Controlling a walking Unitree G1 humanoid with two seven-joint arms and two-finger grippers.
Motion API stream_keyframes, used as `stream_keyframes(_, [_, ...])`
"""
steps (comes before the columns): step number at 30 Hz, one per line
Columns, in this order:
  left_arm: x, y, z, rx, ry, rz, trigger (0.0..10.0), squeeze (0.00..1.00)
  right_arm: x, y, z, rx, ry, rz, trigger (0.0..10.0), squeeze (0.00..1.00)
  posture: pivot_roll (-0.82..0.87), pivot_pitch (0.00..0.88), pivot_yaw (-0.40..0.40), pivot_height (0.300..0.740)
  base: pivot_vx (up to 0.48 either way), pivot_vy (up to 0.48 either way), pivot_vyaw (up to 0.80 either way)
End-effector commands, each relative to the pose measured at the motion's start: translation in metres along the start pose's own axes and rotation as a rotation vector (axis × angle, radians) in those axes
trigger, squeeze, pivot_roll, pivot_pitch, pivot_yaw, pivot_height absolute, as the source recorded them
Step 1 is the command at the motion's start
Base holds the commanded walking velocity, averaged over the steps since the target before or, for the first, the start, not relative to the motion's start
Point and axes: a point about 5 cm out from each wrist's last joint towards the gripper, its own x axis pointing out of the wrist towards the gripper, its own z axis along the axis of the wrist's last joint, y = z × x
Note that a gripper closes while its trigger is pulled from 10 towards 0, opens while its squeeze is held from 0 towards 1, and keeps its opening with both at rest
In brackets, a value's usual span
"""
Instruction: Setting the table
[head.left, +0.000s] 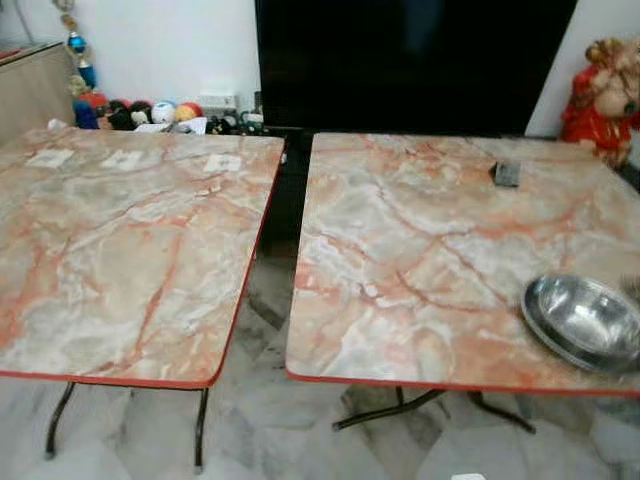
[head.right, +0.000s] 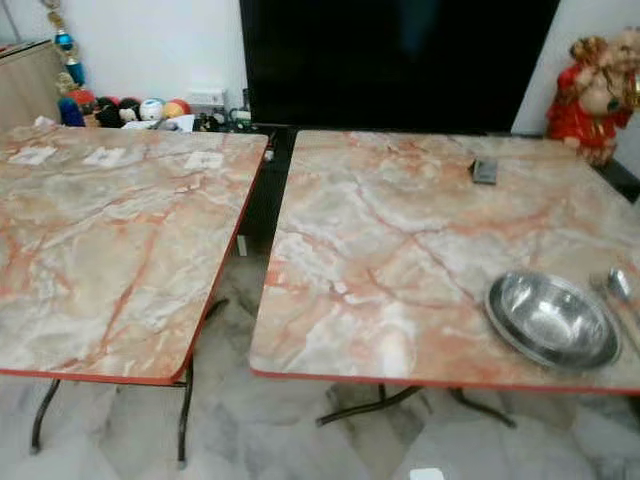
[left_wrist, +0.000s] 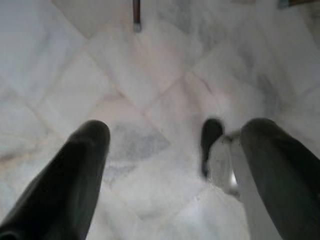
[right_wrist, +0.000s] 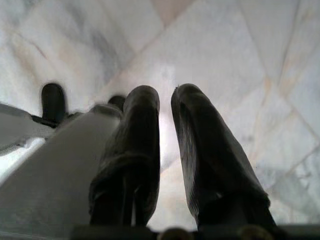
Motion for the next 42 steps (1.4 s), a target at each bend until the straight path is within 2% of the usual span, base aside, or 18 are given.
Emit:
stream_keyframes(1, [-0.0007,0.0077,-0.0005,-0.006,0.008,0.021,10.0,0.00,0.0012,0.0055,0.0069,0.005,-0.021,0.013,10.0,0.00,0.03,0.000,-0.021,0.740,0.000,0.420,0.00])
stream_keyframes(37, [-0.0010,0.0101,-0.0007,-0.005,0.010,0.029,10.0,0.00,0.0016,0.0102,0.0063,-0.016,-0.015,0.026,10.0,0.00,0.05,0.000,-0.013,0.740,0.000,0.418,0.00])
stream_keyframes(42, [-0.0010,0.0106,-0.0005,0.009,0.009,0.030,10.0,0.00,0.0016,0.0105,0.0060,-0.019,-0.014,0.027,10.0,0.00,0.05,0.000,-0.013,0.740,0.000,0.151,0.00])
